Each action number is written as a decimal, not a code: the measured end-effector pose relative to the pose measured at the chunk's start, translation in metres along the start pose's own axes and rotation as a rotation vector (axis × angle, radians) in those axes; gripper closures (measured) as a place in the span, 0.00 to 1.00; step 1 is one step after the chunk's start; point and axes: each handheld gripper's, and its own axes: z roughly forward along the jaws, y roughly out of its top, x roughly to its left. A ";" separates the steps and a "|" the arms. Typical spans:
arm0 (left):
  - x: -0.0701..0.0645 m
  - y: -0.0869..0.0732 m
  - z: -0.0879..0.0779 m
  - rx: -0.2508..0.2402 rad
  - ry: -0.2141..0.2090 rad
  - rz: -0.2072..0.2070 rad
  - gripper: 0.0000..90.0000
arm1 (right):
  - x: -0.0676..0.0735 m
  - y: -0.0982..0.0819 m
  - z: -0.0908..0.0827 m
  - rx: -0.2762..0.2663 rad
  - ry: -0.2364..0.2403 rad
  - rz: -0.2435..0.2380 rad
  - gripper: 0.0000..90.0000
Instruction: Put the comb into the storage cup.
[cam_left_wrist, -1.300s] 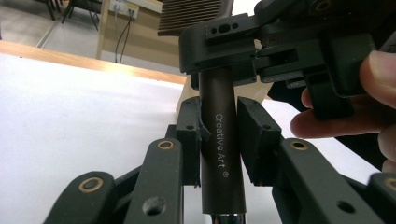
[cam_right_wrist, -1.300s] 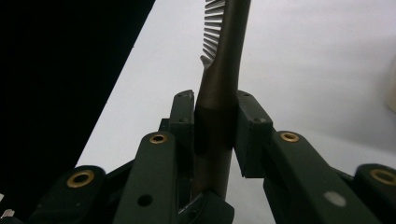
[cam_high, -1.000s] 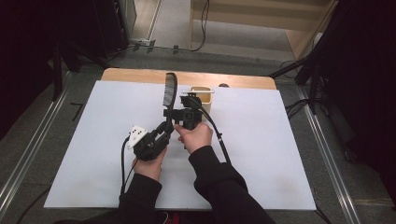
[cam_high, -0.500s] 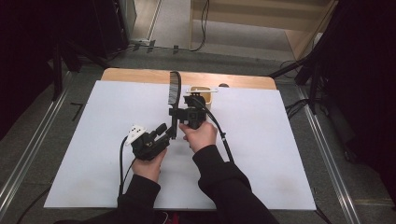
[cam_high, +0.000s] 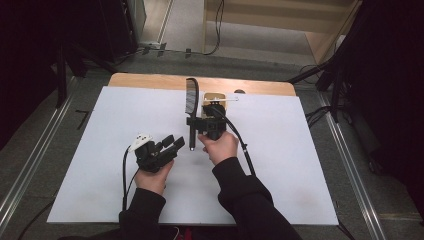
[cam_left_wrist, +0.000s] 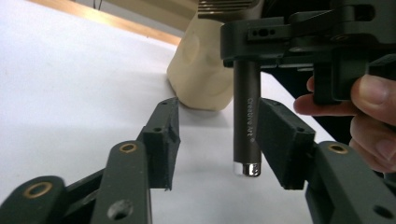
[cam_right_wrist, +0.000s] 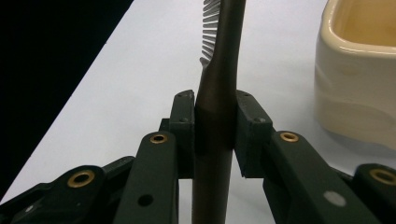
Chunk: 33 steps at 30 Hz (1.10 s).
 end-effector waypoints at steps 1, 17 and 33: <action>0.001 0.000 0.000 0.011 0.000 -0.004 0.54 | 0.000 0.000 0.000 -0.001 -0.001 -0.003 0.78; 0.008 0.003 -0.011 0.105 0.027 0.004 0.42 | 0.003 0.004 -0.003 0.001 0.016 -0.050 0.78; 0.014 0.015 -0.019 0.275 -0.041 0.014 0.37 | 0.008 0.004 -0.009 -0.012 0.069 -0.095 0.78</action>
